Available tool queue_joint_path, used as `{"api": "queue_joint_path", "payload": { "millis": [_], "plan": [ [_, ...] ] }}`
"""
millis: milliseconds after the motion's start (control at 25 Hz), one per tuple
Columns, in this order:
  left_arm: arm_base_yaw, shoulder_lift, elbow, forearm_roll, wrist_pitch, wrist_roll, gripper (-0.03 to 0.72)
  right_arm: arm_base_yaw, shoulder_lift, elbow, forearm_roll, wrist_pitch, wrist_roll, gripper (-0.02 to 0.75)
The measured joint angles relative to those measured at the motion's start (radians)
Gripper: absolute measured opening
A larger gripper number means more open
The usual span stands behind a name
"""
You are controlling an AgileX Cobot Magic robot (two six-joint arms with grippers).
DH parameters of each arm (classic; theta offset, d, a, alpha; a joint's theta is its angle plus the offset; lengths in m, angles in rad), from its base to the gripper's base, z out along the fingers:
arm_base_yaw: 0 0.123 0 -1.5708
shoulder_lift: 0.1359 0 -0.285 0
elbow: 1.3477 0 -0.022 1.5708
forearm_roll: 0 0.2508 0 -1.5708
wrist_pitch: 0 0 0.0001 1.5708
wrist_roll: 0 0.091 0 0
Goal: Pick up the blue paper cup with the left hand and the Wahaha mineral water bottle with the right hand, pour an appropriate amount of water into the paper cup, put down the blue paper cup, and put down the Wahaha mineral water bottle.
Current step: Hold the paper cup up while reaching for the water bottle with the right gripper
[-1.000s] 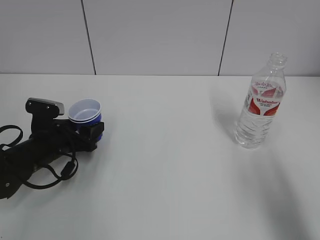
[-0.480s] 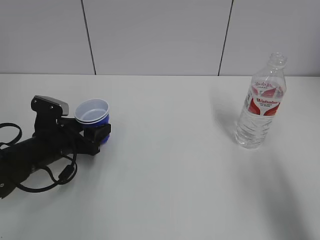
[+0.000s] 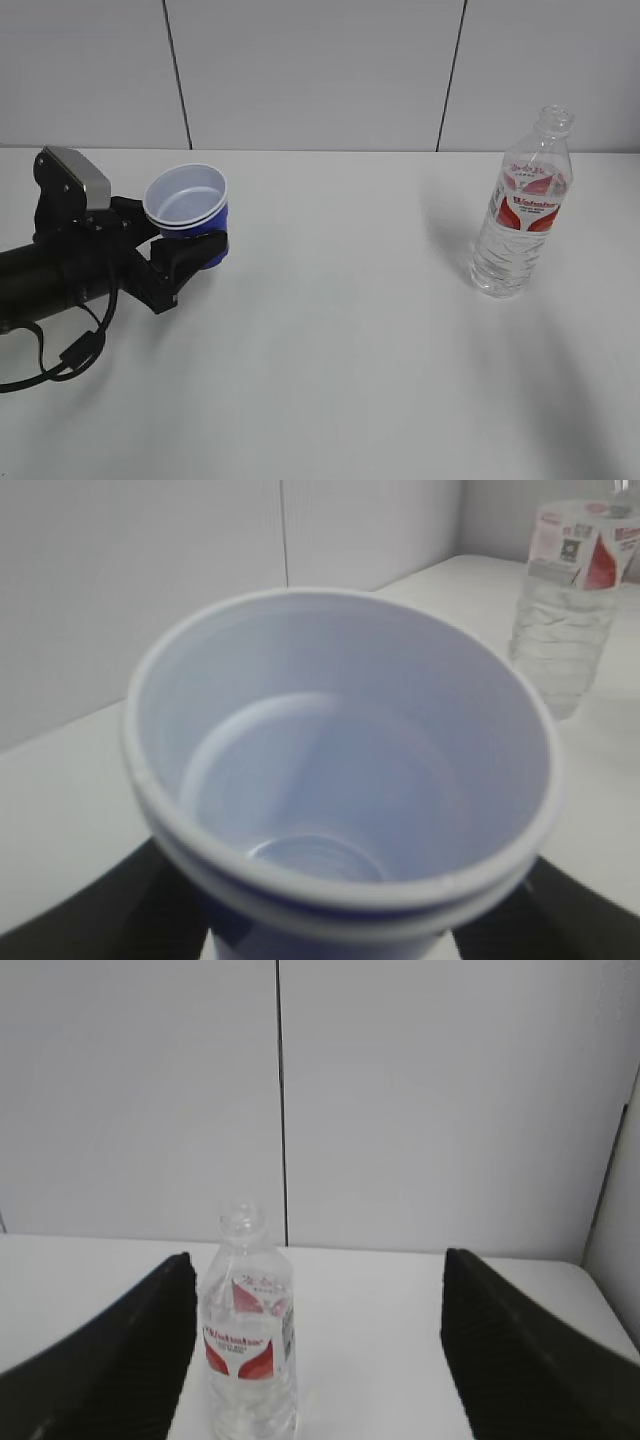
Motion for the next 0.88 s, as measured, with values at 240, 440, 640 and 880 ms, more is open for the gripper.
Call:
{"api": "queue_joint_path", "payload": {
  "millis": [240, 440, 640, 880],
  "plan": [
    [0.002, -0.079, 0.018, 0.001, 0.000, -0.029, 0.499, 0.000, 0.026, -0.010, 0.000, -0.171, 0.035, 0.568],
    [0.001, -0.082, 0.022, 0.034, 0.000, -0.111, 0.499, 0.000, 0.191, -0.135, -0.041, -0.212, 0.035, 0.568],
    [-0.005, -0.082, 0.022, 0.048, 0.000, -0.137, 0.499, 0.000, 0.360, -0.300, -0.075, -0.217, 0.043, 0.568],
    [-0.005, -0.082, 0.022, 0.052, 0.000, -0.141, 0.499, 0.000, 0.504, -0.363, -0.132, -0.330, 0.041, 0.568]
  ]
}}
